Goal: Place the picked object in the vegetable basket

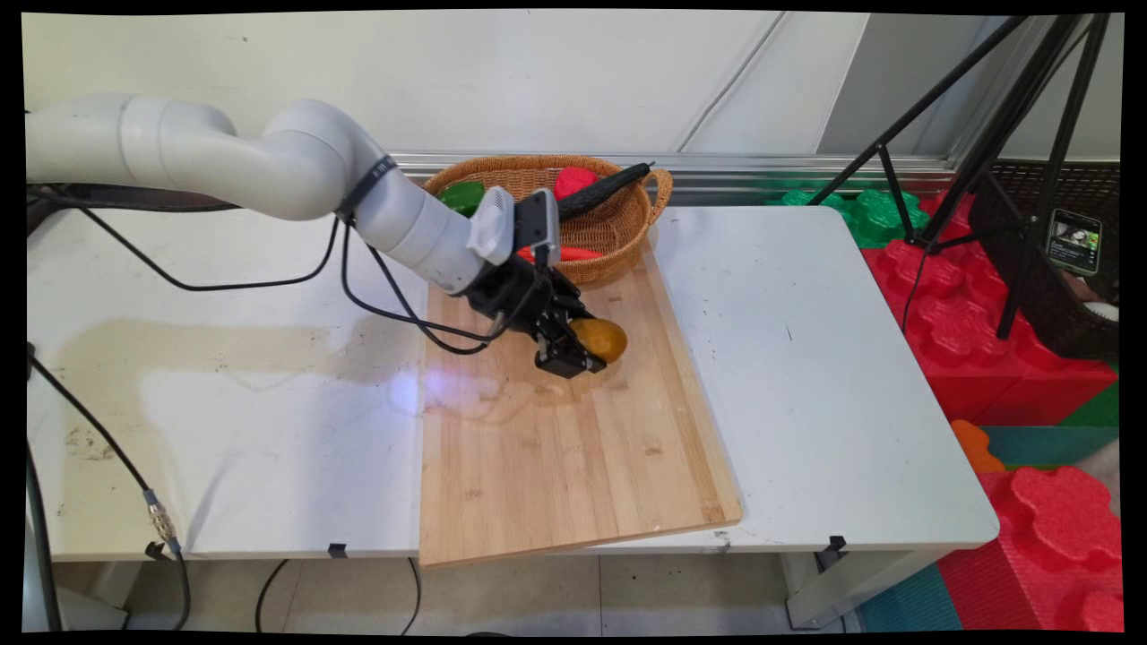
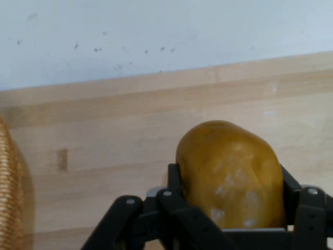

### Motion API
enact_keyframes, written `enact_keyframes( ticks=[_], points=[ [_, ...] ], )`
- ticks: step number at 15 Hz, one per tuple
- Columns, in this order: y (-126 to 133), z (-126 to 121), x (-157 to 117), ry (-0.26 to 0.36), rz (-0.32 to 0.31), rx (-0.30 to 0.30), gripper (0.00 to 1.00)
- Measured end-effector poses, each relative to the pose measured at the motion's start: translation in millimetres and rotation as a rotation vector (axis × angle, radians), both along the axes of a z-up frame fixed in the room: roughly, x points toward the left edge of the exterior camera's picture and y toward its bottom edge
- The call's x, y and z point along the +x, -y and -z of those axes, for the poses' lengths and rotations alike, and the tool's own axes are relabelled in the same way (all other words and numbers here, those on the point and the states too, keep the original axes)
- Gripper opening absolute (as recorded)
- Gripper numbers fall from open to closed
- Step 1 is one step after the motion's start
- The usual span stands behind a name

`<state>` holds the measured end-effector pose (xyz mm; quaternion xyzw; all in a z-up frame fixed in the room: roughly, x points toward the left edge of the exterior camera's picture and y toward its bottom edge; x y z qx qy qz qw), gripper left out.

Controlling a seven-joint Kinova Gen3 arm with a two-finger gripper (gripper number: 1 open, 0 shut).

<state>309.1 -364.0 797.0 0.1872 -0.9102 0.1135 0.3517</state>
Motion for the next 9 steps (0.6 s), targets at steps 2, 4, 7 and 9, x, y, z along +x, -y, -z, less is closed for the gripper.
enact_keyframes(
  ticks=[2, 4, 7, 9],
  points=[
    [-4.7, -9.6, 5.4, -0.012, -0.001, -0.010, 0.00],
    [-10.4, -23.2, 14.7, -0.027, -0.005, -0.024, 0.00],
    [-18.1, -44.2, 32.1, -0.040, -0.005, -0.044, 0.00],
    [-22.1, -58.0, 43.8, -0.047, 0.001, -0.054, 0.00]
  ],
)
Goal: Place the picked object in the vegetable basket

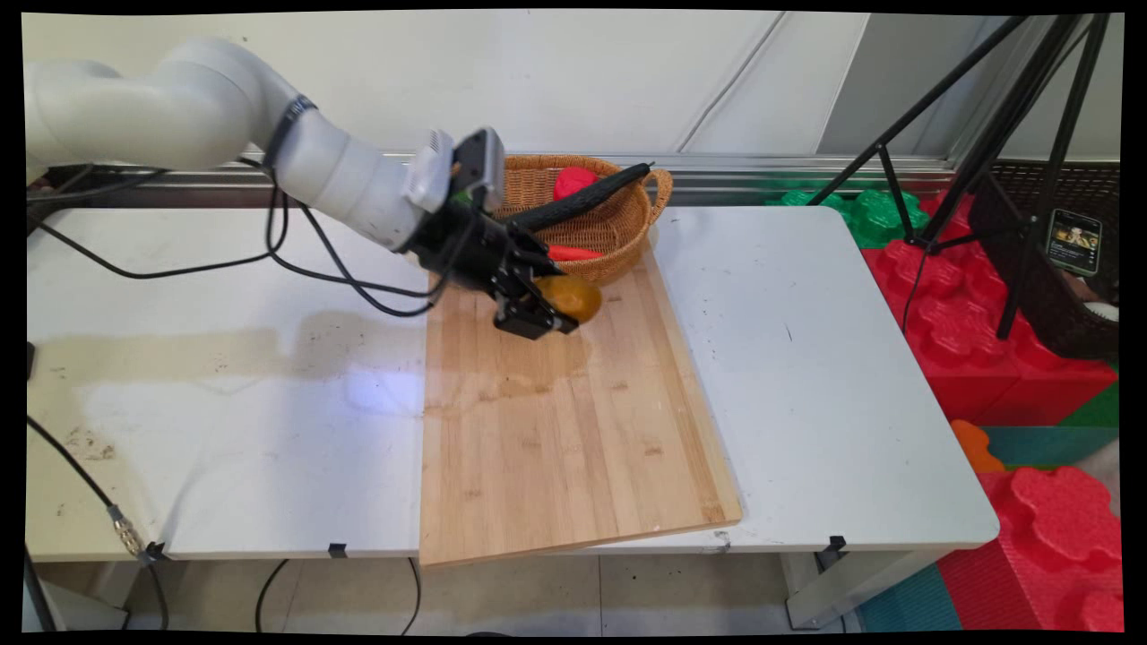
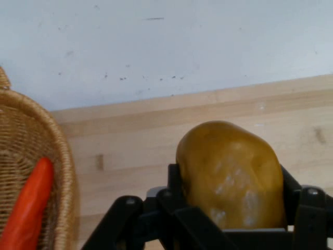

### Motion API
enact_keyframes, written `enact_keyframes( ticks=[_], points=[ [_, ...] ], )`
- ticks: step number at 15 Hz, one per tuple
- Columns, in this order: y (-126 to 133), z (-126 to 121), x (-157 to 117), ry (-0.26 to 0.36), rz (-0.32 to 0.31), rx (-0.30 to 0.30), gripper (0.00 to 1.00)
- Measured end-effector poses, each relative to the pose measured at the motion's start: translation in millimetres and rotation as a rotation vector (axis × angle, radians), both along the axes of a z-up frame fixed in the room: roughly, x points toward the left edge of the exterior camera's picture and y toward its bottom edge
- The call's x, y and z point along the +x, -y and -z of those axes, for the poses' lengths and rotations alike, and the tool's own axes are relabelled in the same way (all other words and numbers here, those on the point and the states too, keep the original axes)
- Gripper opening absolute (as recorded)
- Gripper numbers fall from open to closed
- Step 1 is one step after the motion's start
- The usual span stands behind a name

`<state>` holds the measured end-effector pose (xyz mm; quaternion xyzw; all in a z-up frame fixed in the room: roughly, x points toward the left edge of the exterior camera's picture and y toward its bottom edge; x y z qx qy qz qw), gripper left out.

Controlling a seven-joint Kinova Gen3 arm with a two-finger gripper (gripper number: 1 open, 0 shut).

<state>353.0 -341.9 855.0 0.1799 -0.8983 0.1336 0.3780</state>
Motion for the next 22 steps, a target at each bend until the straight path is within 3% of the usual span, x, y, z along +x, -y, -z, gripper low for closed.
enact_keyframes(
  ticks=[5, 11, 16, 22],
  points=[
    [-5.5, -34.0, 35.3, -0.015, -0.009, -0.027, 0.00],
    [5.9, -56.1, 77.2, -0.023, -0.073, -0.055, 0.00],
    [32.6, -54.5, 95.2, -0.020, -0.126, -0.081, 0.00],
    [73.6, -32.1, 89.0, -0.001, -0.164, -0.092, 0.00]
  ],
)
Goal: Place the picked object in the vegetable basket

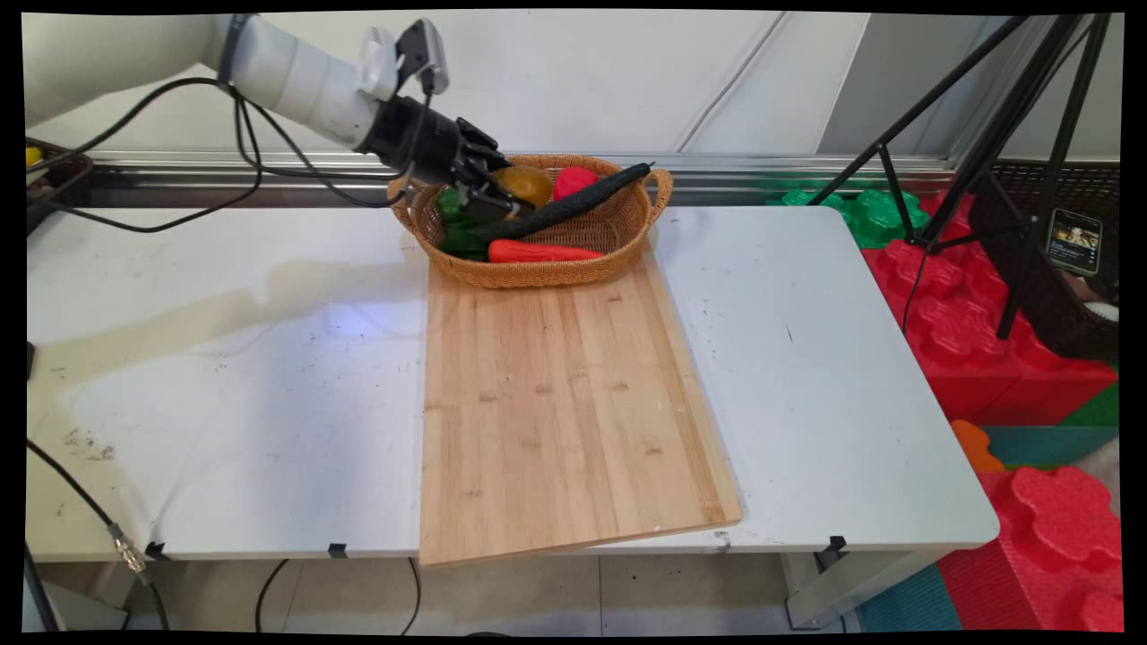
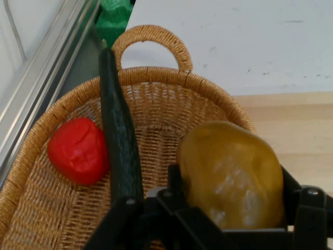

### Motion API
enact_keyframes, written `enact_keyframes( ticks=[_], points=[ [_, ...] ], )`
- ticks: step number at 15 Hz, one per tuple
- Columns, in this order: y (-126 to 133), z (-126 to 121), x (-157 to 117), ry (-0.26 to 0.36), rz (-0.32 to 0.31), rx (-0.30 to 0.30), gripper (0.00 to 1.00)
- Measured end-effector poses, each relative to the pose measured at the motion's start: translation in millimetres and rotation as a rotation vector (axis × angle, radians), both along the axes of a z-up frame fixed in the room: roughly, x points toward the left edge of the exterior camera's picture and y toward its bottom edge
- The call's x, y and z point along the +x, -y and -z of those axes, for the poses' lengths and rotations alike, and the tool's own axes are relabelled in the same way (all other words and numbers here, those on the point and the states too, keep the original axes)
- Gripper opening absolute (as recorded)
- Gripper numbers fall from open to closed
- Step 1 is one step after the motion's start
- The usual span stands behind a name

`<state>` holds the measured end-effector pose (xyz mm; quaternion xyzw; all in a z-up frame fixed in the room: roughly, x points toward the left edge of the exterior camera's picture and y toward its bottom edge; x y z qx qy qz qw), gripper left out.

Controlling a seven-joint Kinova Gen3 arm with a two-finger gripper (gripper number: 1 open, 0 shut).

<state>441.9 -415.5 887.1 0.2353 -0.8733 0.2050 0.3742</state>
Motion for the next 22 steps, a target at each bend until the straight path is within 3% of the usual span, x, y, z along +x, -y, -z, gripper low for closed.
enact_keyframes(
  ticks=[9, 20, 21, 22],
  points=[
    [52.6, 47.6, -35.7, 0.031, -0.030, 0.031, 0.00],
    [87.4, 82.3, -60.5, 0.037, -0.058, 0.049, 0.00],
    [88.7, 82.9, -61.5, 0.035, -0.059, 0.048, 1.00],
    [90.4, 83.6, -62.7, 0.031, -0.061, 0.045, 1.00]
  ],
)
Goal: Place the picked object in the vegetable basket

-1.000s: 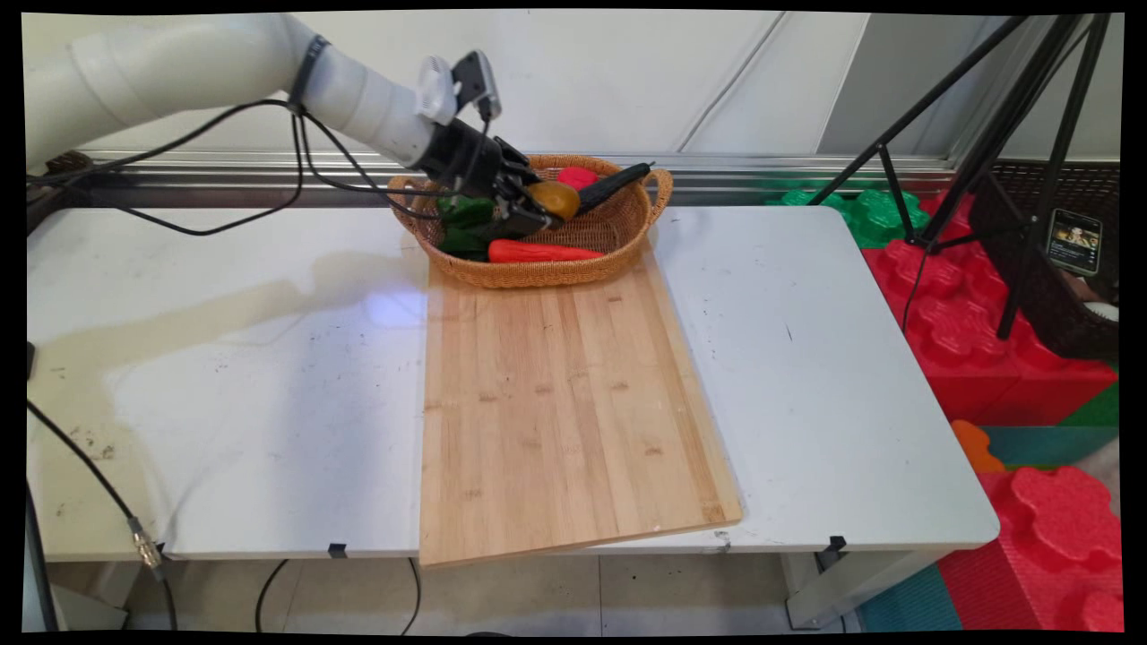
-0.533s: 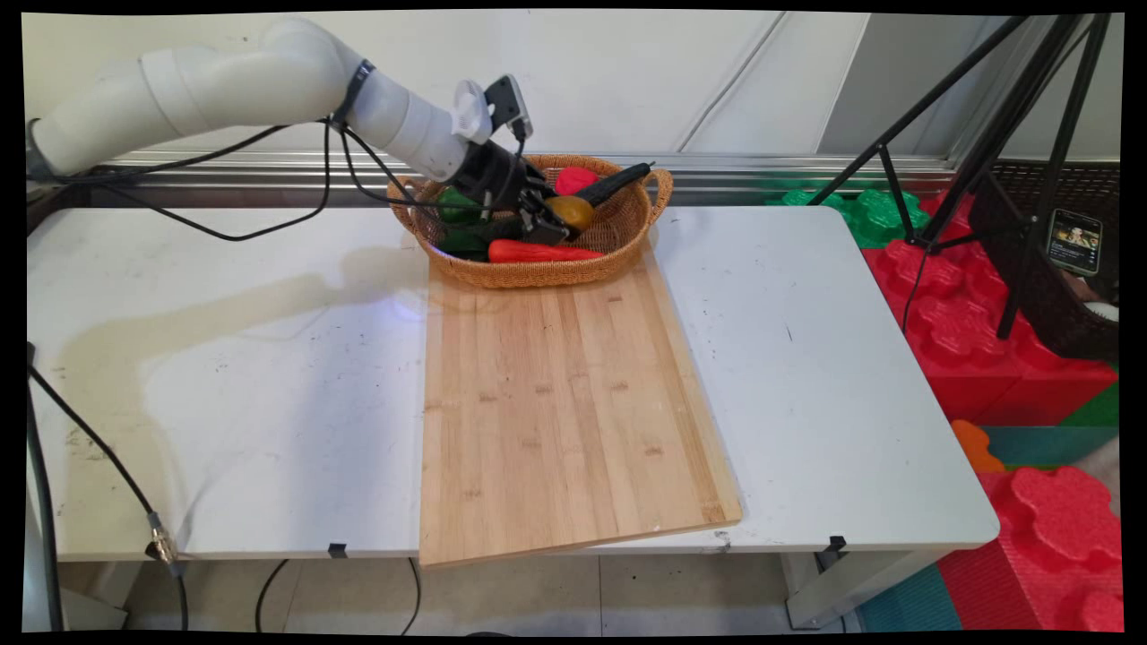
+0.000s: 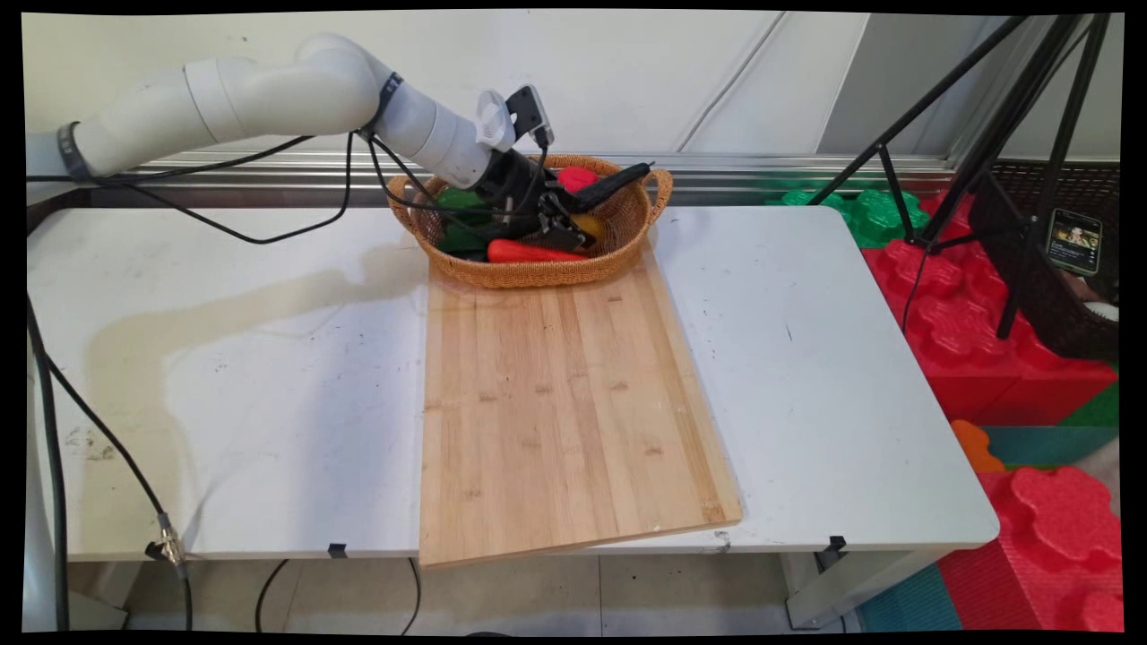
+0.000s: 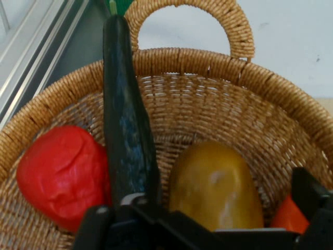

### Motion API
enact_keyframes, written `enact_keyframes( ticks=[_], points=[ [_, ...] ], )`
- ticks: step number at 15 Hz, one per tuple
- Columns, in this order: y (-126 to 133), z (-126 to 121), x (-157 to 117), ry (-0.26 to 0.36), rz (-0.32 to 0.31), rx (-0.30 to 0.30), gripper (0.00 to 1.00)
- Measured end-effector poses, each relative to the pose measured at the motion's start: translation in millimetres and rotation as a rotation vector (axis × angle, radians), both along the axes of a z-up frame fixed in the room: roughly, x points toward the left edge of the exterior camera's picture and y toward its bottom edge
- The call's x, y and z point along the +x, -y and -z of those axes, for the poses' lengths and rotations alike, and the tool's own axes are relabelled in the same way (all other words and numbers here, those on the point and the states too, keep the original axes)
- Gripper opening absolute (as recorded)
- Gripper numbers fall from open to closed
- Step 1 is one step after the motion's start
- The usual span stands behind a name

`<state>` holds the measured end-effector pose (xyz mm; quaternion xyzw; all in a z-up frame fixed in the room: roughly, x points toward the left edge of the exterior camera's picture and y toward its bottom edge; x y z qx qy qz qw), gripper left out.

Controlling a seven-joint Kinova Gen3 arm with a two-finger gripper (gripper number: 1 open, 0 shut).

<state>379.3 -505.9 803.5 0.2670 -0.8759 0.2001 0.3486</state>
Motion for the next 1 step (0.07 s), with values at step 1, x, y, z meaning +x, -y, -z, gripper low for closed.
enact_keyframes(
  ticks=[1],
  points=[
    [1.5, 0.2, -0.7, -0.004, -0.003, -0.004, 1.00]
  ],
)
